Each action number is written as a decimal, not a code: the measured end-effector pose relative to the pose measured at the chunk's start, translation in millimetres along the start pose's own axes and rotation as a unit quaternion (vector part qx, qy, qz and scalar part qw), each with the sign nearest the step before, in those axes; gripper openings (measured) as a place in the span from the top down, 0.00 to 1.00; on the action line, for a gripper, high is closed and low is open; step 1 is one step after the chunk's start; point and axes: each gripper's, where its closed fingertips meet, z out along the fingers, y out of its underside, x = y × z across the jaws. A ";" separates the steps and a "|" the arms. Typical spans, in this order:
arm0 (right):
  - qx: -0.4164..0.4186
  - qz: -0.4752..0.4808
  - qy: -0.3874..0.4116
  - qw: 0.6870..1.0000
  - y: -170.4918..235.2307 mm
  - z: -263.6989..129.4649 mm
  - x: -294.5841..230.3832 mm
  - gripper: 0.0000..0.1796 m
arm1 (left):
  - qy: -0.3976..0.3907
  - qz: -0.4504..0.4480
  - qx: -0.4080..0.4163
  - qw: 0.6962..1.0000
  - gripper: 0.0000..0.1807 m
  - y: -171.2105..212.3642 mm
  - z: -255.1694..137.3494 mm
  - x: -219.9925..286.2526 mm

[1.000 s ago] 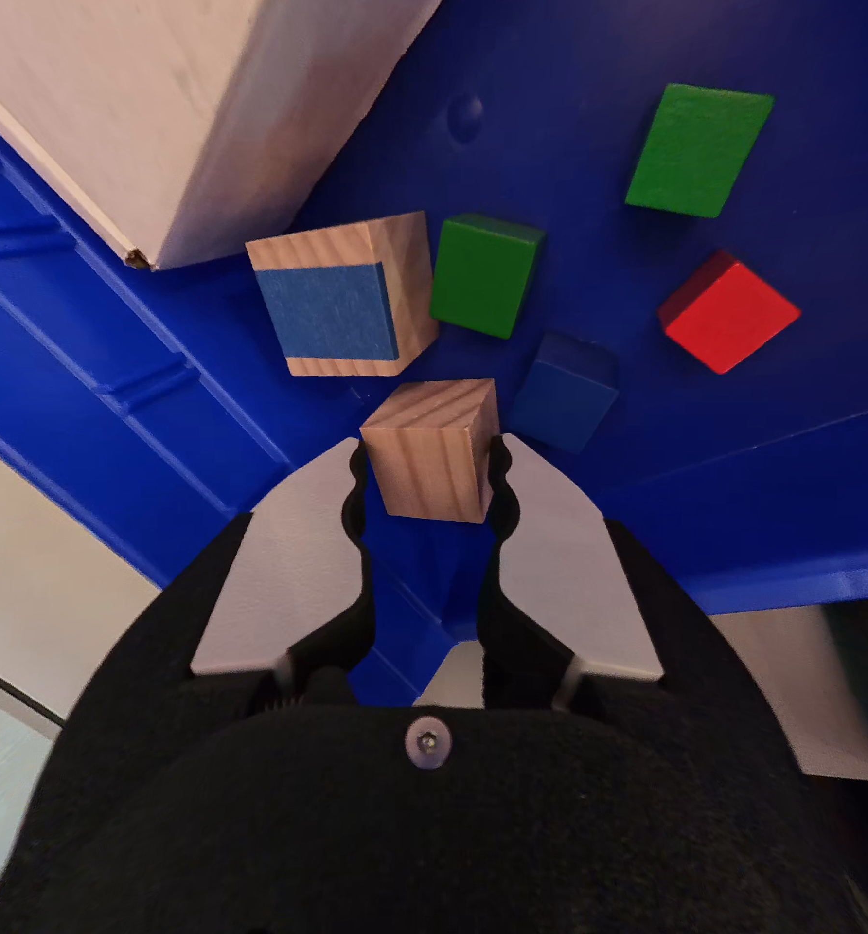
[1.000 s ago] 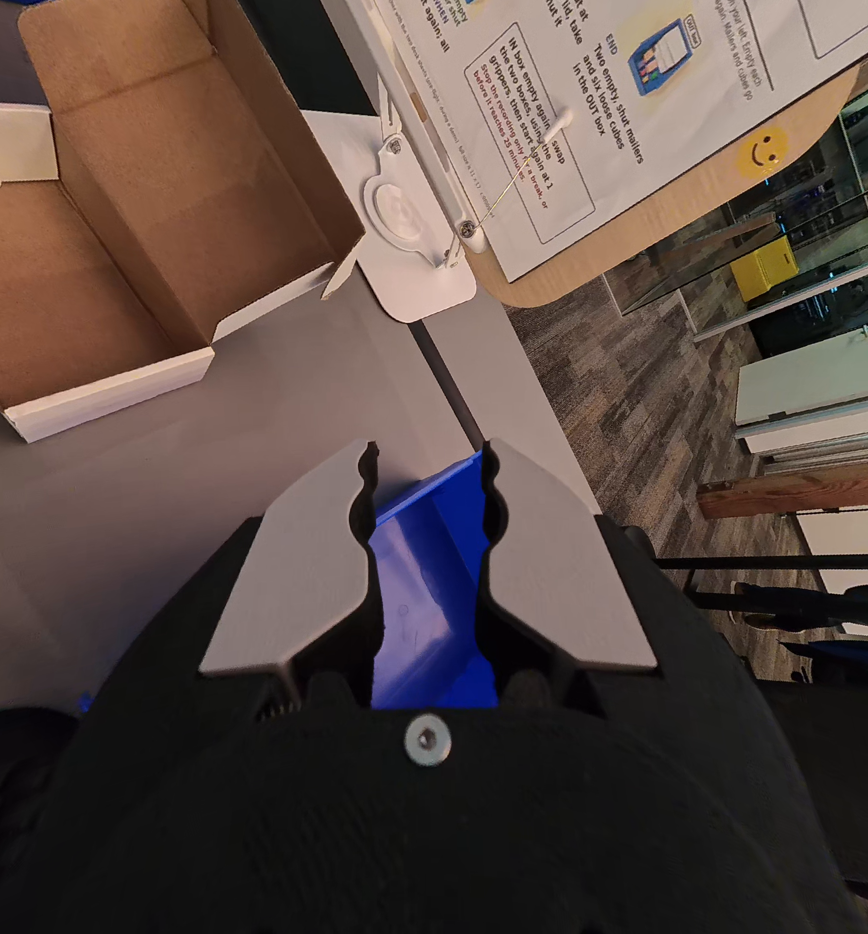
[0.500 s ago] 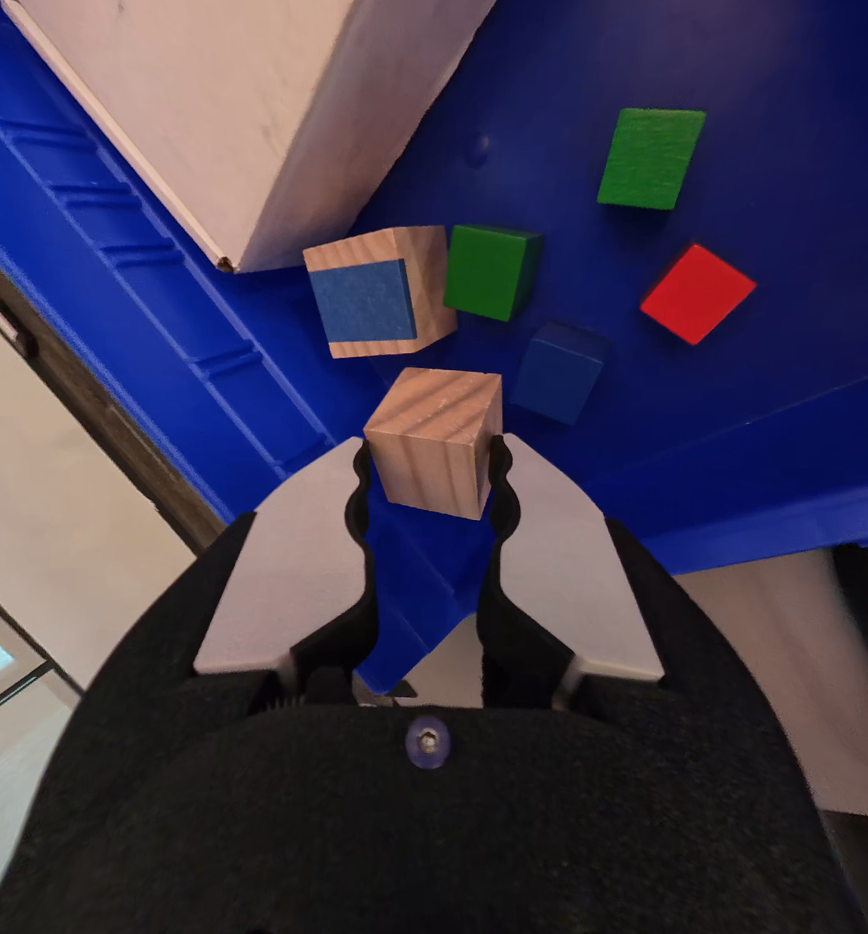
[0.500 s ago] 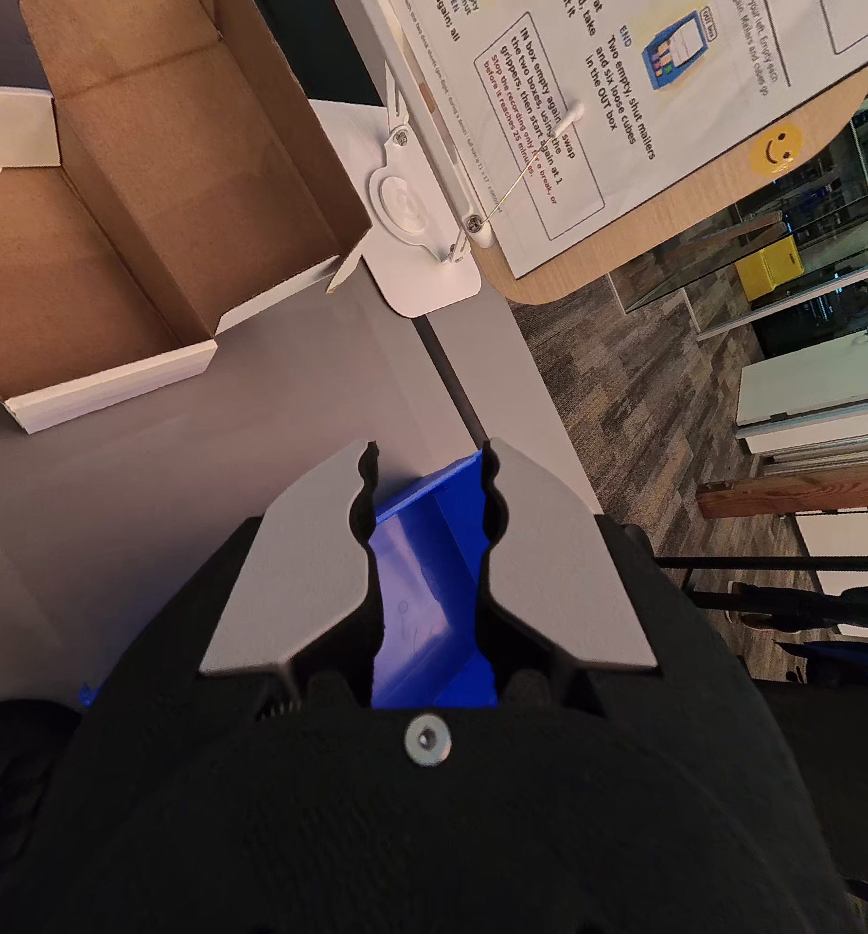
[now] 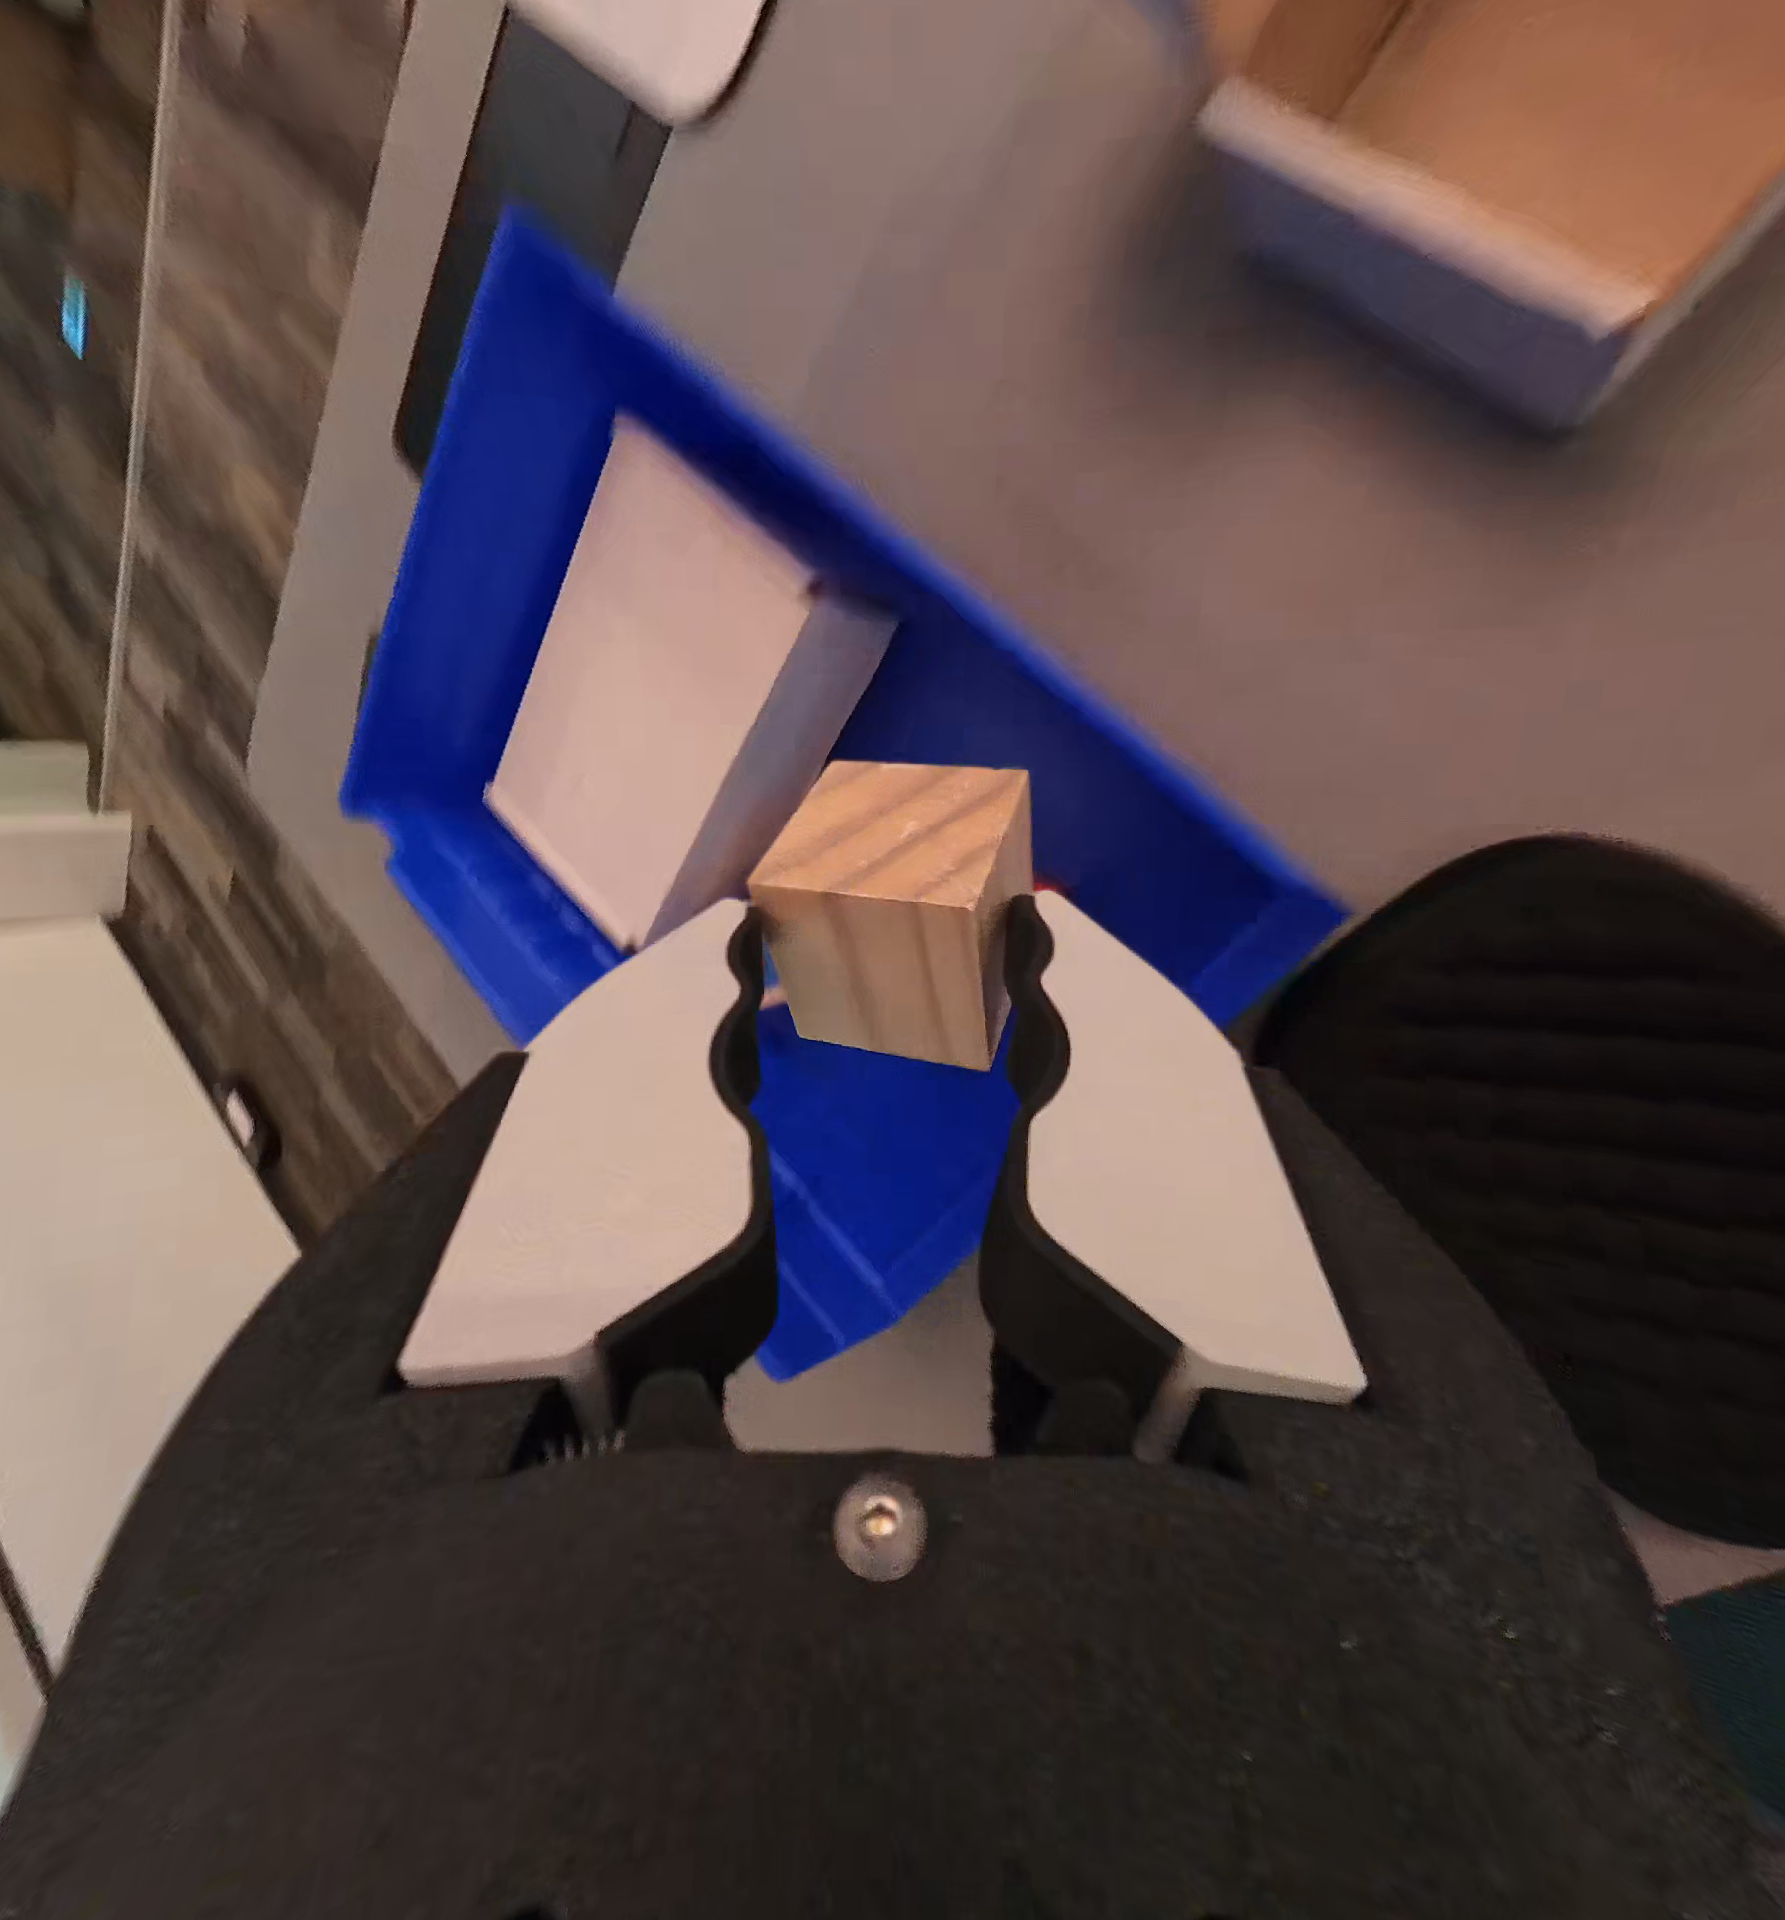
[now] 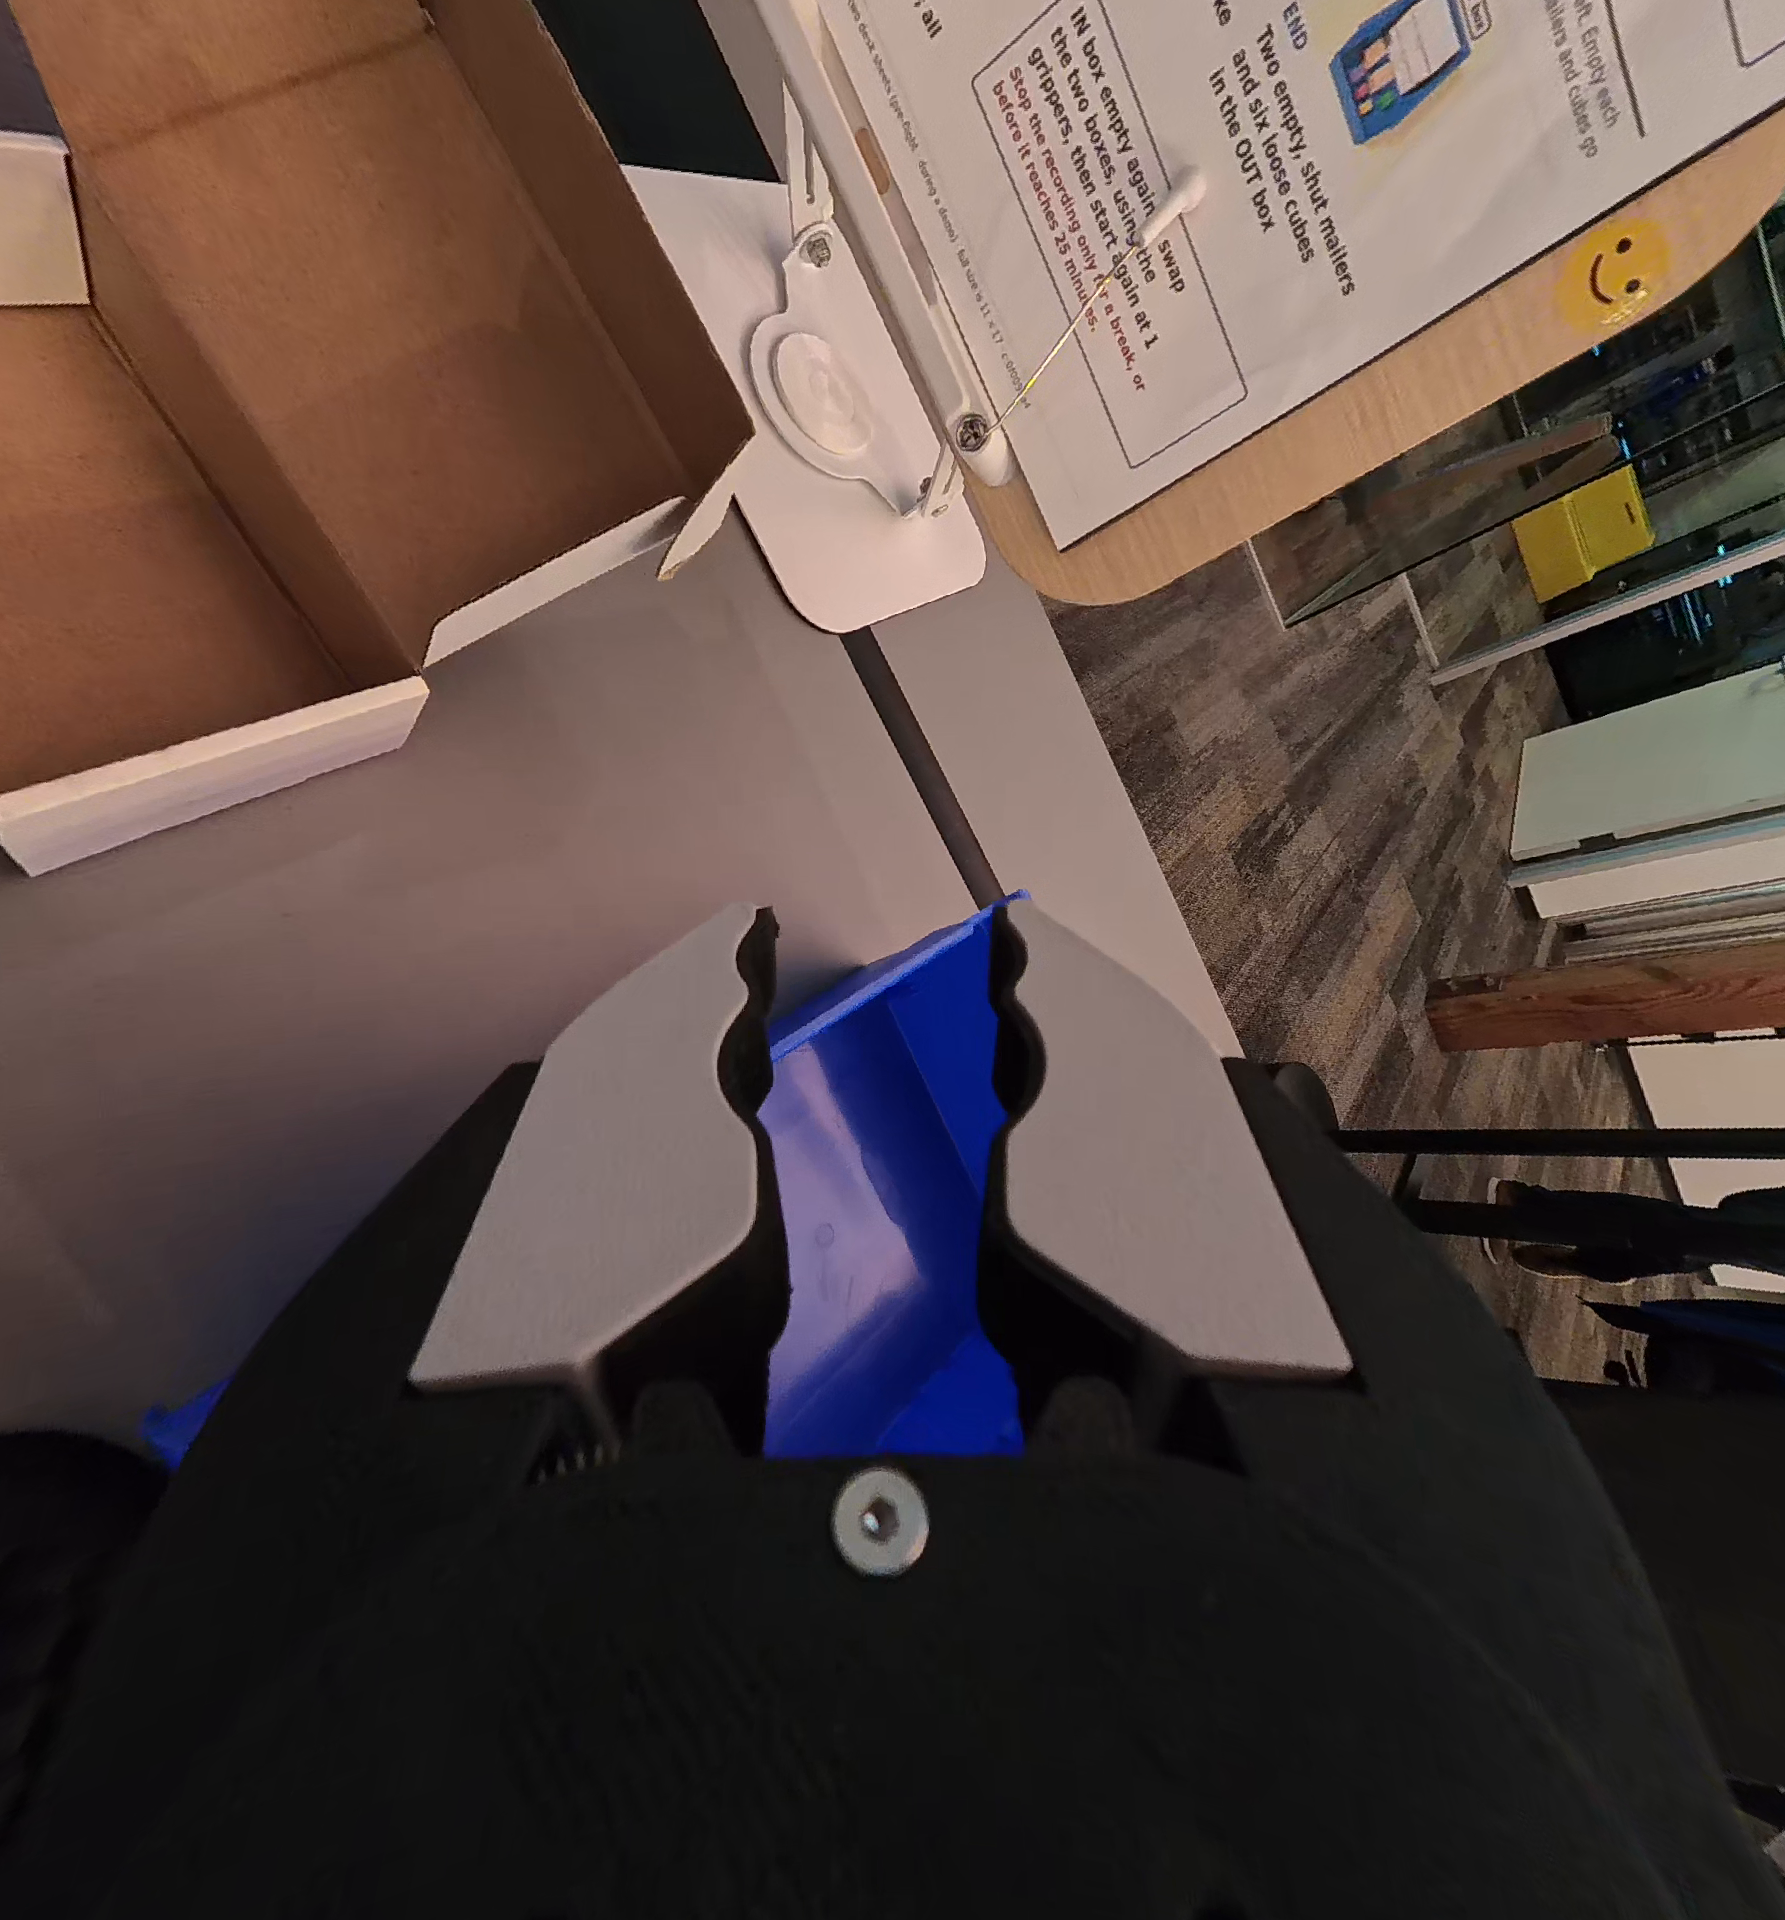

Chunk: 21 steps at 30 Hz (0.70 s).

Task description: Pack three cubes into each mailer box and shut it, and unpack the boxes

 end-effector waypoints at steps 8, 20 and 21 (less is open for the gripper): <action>0.011 0.004 0.010 1.000 2.7 -14.0 4.6 0.77 | 0.042 0.157 0.047 0.986 0.75 -106.6 9.0 79.8; 0.027 0.020 0.038 0.999 8.8 -38.1 20.0 0.78 | 0.090 0.259 -0.045 0.961 0.75 -140.5 98.5 115.2; 0.028 0.021 0.038 0.999 9.1 -38.8 20.4 0.78 | 0.093 0.265 -0.055 0.958 0.75 -139.3 102.8 115.3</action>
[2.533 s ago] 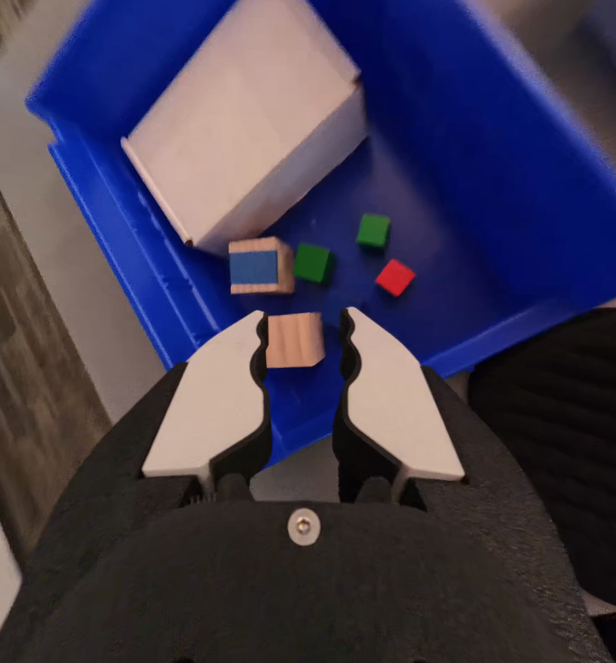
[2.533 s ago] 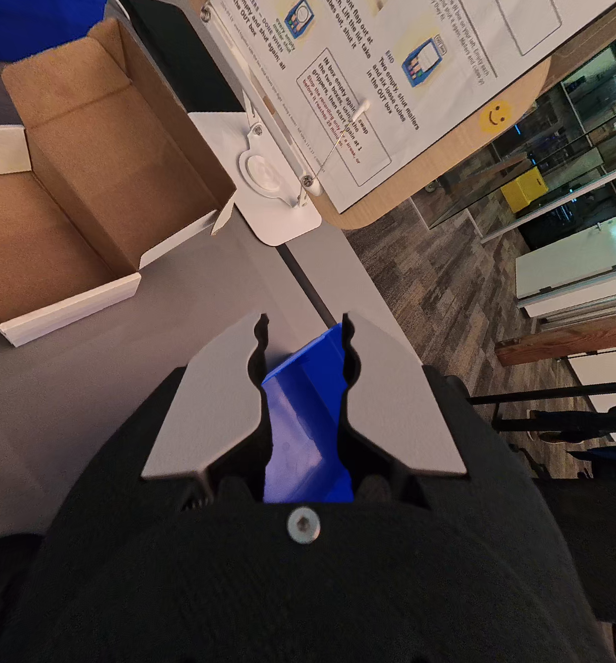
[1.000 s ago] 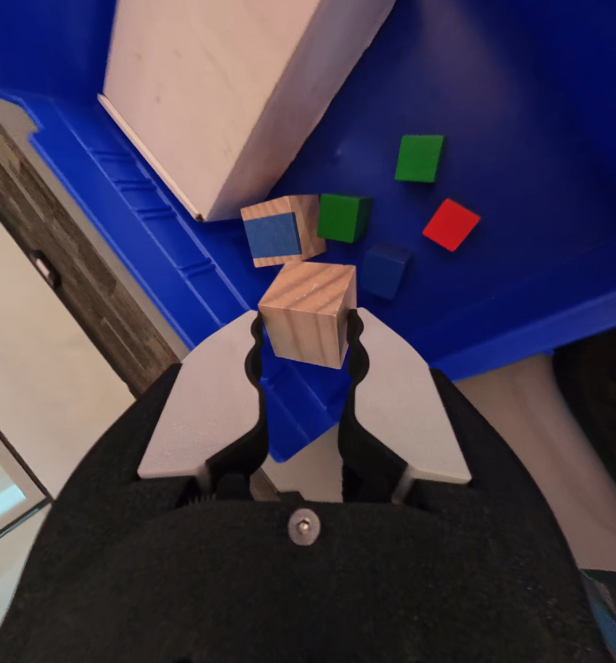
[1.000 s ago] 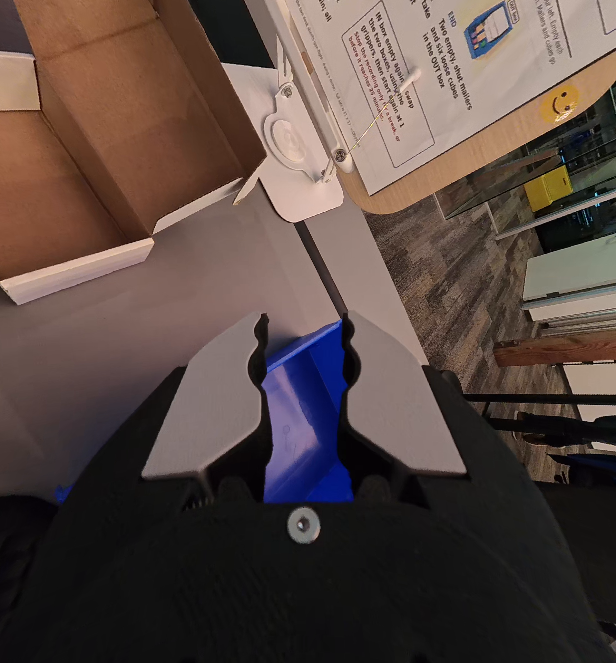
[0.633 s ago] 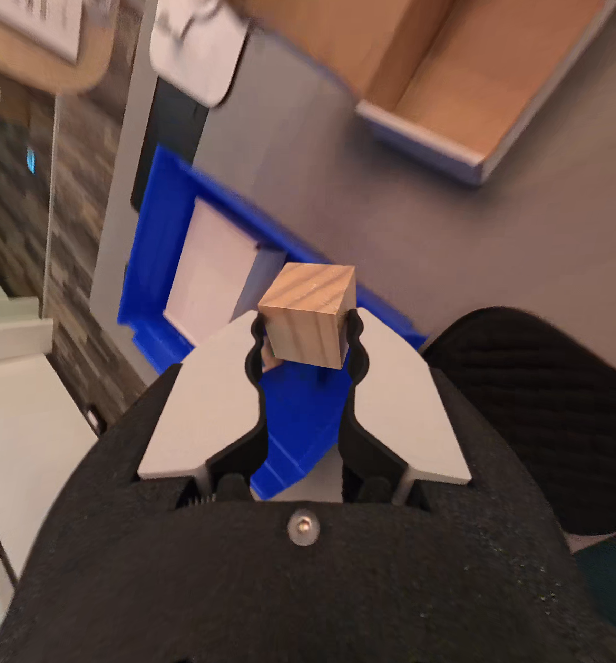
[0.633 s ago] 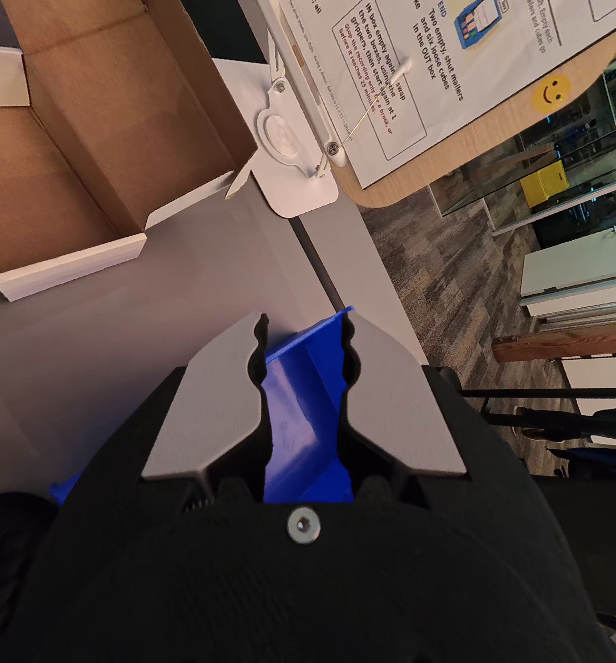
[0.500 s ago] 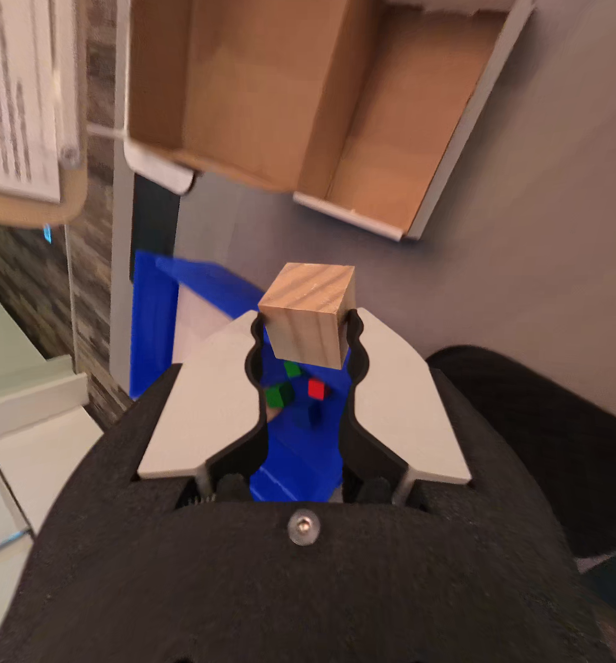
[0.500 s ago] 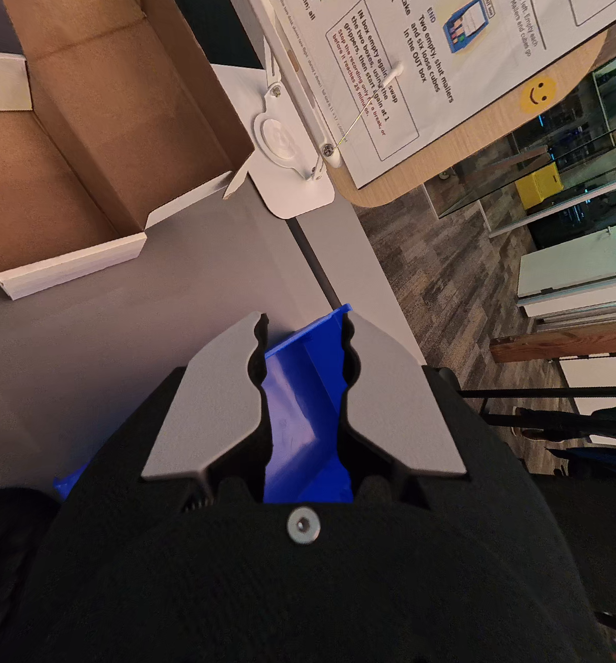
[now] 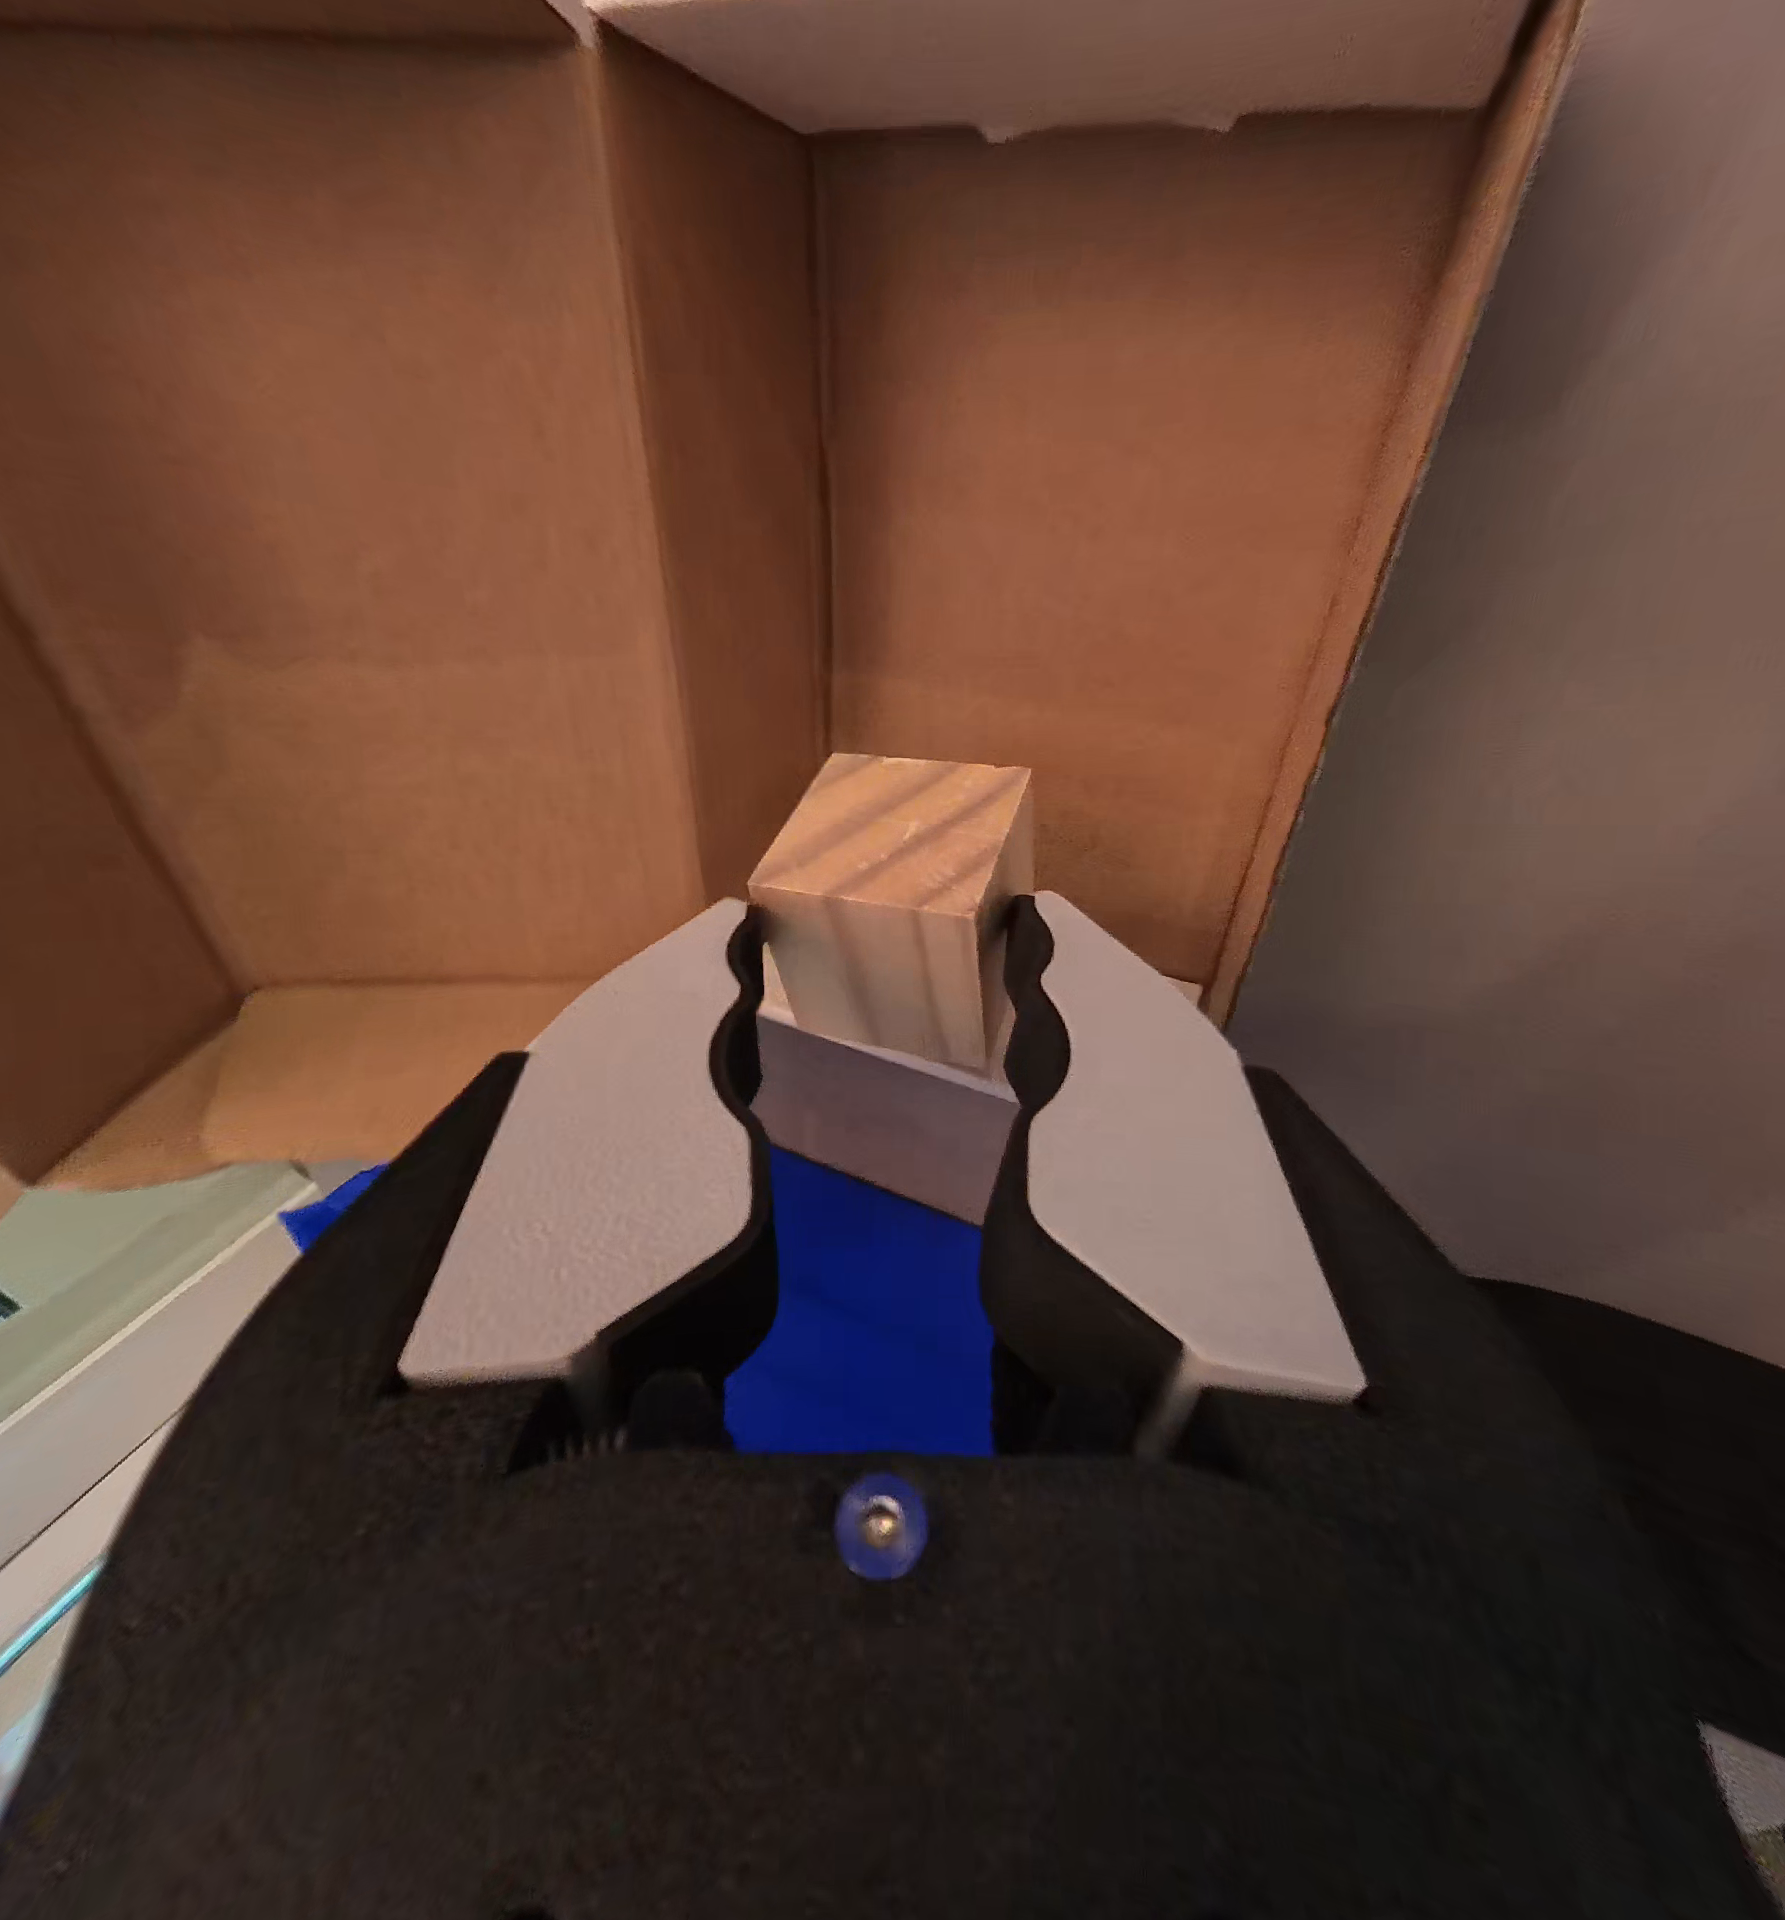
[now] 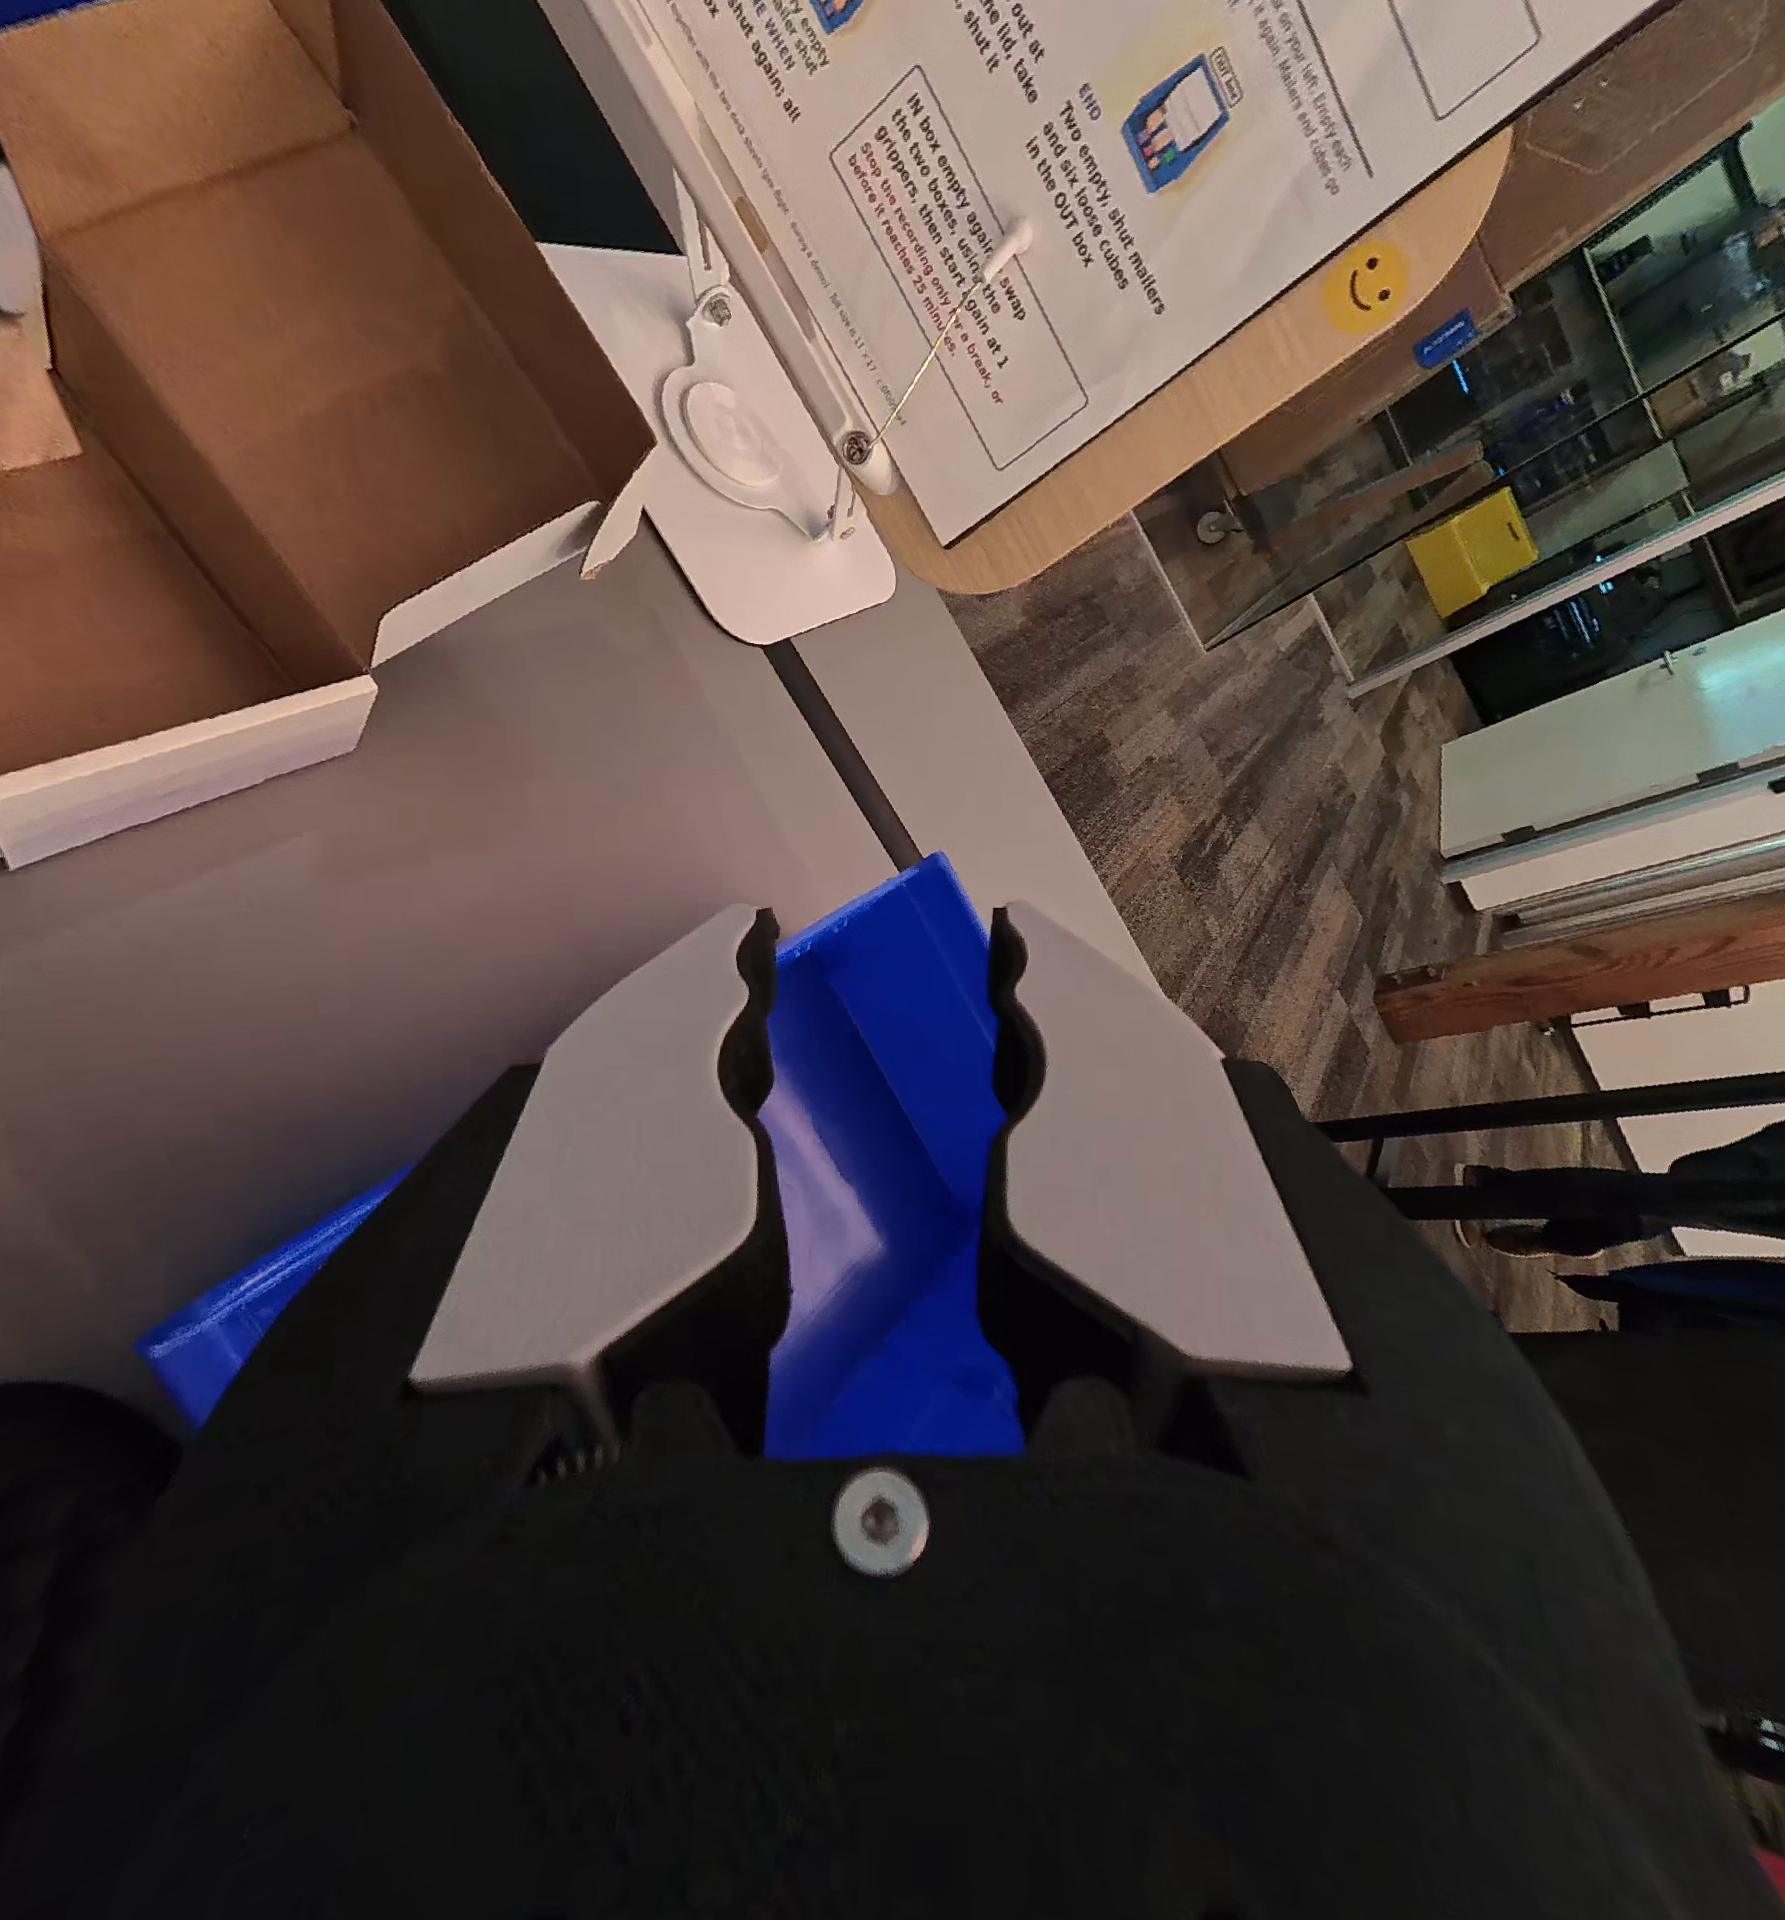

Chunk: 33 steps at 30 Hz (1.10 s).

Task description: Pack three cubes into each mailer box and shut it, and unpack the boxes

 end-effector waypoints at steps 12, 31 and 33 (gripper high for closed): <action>-0.007 -0.002 -0.006 1.000 4.9 0.9 -0.1 0.77 | 0.022 0.047 -0.074 0.996 0.75 6.4 25.9 7.2; -0.010 -0.003 -0.005 1.000 7.7 -0.5 0.9 0.77 | 0.002 -0.048 0.093 0.995 0.72 -4.0 -23.6 -10.1; -0.009 -0.001 -0.005 1.000 8.1 -1.0 1.7 0.77 | -0.020 -0.093 0.166 0.982 0.73 1.3 -55.5 -20.2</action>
